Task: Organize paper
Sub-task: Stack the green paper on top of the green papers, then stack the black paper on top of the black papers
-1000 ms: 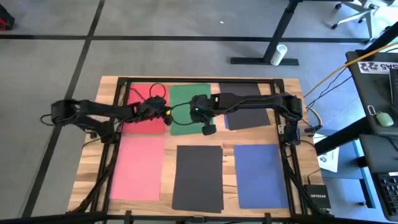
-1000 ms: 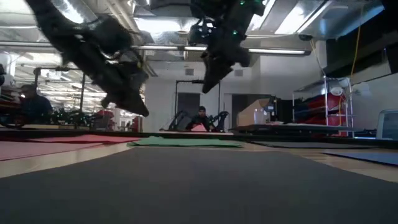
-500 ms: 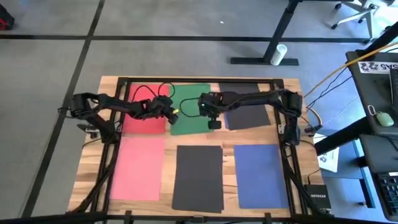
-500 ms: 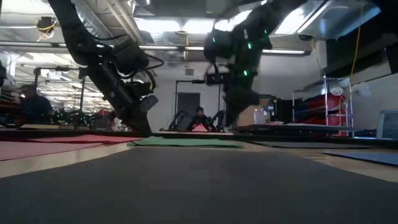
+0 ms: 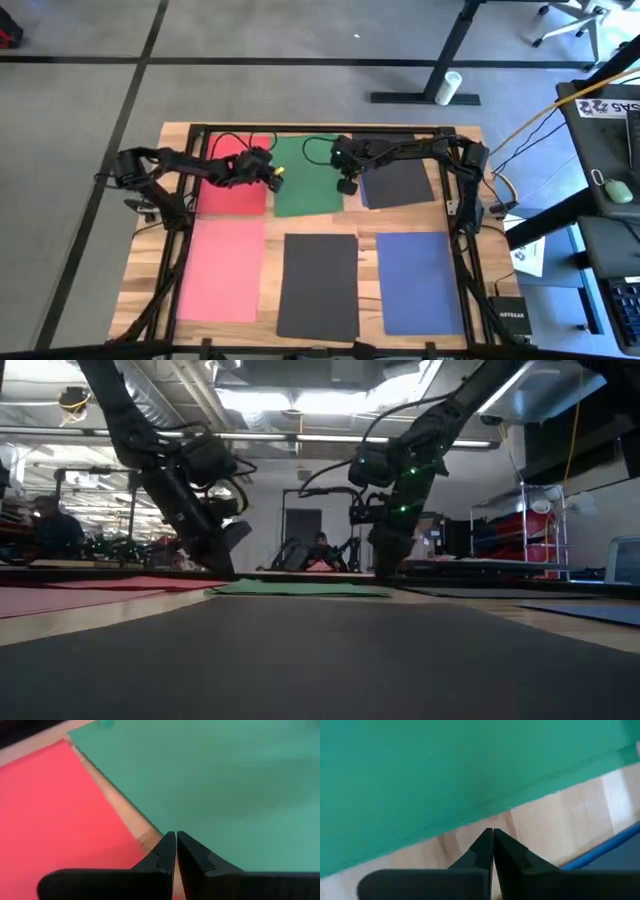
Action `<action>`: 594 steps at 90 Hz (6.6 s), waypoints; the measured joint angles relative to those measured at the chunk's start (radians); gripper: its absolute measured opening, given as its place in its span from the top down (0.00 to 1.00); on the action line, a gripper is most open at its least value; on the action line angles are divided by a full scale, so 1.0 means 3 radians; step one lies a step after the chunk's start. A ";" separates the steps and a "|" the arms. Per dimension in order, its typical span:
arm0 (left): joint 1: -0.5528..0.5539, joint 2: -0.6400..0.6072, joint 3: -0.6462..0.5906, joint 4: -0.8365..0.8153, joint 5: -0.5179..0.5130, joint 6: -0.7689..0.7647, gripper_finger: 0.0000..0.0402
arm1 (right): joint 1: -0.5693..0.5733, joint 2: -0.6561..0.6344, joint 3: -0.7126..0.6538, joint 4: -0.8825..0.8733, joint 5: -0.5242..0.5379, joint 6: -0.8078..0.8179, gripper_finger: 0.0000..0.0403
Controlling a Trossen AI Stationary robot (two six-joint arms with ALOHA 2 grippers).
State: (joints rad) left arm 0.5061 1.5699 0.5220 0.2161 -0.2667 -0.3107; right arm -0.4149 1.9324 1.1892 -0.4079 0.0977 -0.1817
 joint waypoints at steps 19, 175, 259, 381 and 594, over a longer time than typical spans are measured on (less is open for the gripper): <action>0.0056 0.0176 0.0008 0.0141 0.0042 -0.0008 1.00 | 0.0004 0.0000 0.0000 -0.0010 -0.0052 0.0008 1.00; 0.0068 0.0214 0.0060 0.0211 0.0070 0.0228 1.00 | -0.0135 0.0198 0.0000 0.0231 -0.0211 0.0353 1.00; 0.0016 0.0170 0.0058 0.0190 0.0112 0.0315 1.00 | -0.0084 -0.0206 -0.0001 -0.0452 -0.0741 0.0330 1.00; -0.0743 -0.0208 0.0061 -0.0867 0.0159 0.0195 1.00 | 0.0486 -0.0161 -0.0375 -0.0138 -0.1147 0.0334 1.00; -0.0816 -0.0849 0.0062 -0.0890 0.0066 0.0276 1.00 | 0.0774 -0.0729 -0.0370 -0.1616 -0.0547 0.0257 1.00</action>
State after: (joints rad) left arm 0.2613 1.3151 0.5407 -0.0508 -0.2470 -0.2279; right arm -0.1826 1.7138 1.0782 -0.8928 -0.0663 -0.1047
